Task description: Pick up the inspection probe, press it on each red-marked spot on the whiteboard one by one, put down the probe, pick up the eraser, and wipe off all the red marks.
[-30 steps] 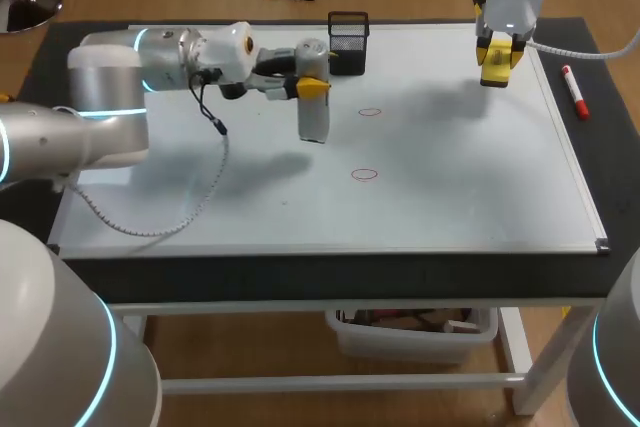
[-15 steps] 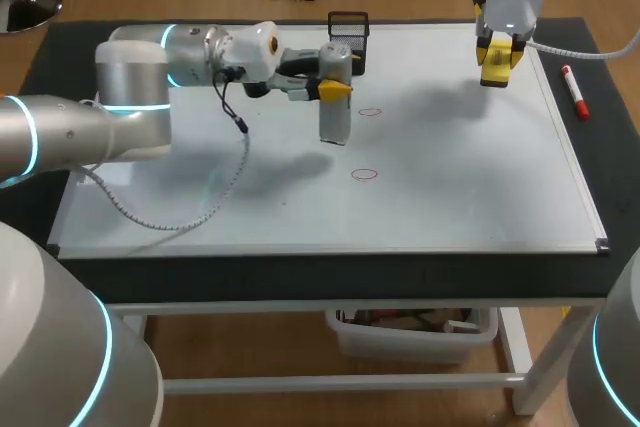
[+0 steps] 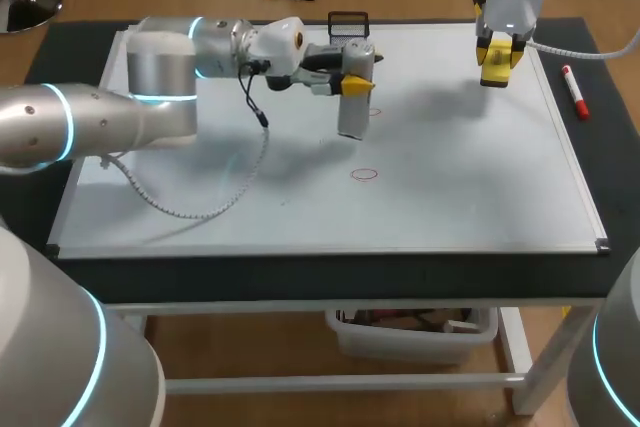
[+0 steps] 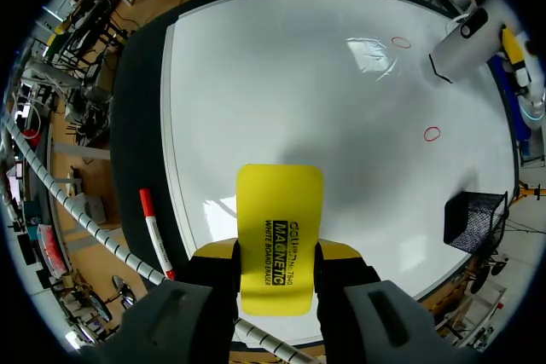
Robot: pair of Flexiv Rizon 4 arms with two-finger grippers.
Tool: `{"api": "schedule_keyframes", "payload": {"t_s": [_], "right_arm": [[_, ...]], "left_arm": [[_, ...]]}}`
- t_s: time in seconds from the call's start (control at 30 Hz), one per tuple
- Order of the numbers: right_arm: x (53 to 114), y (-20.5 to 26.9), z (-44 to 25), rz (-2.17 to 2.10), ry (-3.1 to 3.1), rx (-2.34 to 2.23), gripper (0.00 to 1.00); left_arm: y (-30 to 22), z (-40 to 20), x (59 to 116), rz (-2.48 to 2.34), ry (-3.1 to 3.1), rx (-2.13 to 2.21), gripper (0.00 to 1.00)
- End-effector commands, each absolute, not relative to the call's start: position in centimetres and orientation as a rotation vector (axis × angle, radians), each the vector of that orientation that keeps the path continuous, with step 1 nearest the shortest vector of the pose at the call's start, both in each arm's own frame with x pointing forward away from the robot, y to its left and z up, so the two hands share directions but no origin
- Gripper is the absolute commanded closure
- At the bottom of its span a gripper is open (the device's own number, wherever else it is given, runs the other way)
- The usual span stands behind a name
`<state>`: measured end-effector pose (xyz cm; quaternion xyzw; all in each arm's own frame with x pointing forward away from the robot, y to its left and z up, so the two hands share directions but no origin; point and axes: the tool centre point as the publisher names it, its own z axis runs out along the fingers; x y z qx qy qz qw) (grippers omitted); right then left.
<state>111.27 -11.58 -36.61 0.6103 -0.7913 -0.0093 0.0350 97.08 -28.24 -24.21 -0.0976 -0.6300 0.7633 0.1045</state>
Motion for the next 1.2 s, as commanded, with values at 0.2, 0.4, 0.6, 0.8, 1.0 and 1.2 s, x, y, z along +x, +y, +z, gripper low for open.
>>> {"api": "schedule_keyframes", "payload": {"t_s": [0.2, 0.4, 0.6, 0.8, 1.0, 1.2], "right_arm": [[111.4, -11.6, -36.5, -0.027, -2.427, 1.877, 1.00], [111.4, -11.6, -36.5, -0.027, -2.427, 1.877, 1.00], [111.4, -11.6, -36.5, -0.027, -2.427, 1.877, 1.00], [111.4, -11.6, -36.5, -0.027, -2.427, 1.877, 1.00], [111.4, -11.6, -36.5, -0.027, -2.427, 1.877, 1.00], [111.4, -11.6, -36.5, -0.027, -2.427, 1.877, 1.00]], "left_arm": [[-30.7, -25.1, 100.6, 2.217, -1.810, -0.366, 1.00], [-31.1, -25.6, 102.5, 2.227, -1.807, -0.366, 1.00], [-31.5, -25.7, 103.8, 2.240, -1.809, -0.356, 1.00], [-31.8, -26.3, 104.8, 2.242, -1.811, -0.331, 1.00], [-32.2, -26.7, 105.6, 2.246, -1.815, -0.305, 1.00], [-32.1, -27.2, 106.1, 2.248, -1.826, -0.279, 1.00]]}}
